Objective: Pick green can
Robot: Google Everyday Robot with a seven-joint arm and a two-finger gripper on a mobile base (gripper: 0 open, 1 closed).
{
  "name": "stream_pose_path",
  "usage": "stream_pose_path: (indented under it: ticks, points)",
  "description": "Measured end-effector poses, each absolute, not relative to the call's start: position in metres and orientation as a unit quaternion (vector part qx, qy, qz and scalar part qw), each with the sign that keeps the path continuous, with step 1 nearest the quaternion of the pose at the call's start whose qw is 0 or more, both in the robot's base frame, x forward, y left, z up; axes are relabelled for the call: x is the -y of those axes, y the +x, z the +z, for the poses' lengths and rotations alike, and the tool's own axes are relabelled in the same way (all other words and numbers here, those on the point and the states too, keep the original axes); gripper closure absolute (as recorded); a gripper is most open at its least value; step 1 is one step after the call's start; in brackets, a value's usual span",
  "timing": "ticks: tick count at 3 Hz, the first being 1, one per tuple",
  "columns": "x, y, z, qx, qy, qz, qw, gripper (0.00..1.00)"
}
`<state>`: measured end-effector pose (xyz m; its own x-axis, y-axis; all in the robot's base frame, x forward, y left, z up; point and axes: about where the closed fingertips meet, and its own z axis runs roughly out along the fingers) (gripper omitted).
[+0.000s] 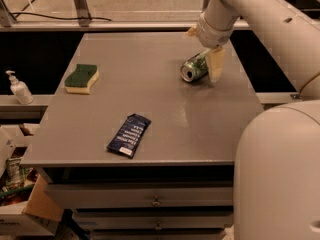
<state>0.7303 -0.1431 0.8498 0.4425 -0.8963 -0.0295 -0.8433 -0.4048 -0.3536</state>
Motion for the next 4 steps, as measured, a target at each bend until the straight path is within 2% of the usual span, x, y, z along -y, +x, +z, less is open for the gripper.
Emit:
stream_pose_path:
  ticks: [1,3,4]
  points:
    - [0.148,0.743,0.837,-0.511,-0.844,-0.1,0.131,0.17]
    - [0.158,0.75,0.836,-0.512,-0.844,-0.107,0.117,0.64]
    - [0.154,0.745,0.846,-0.521,-0.838,-0.093,0.135,0.87]
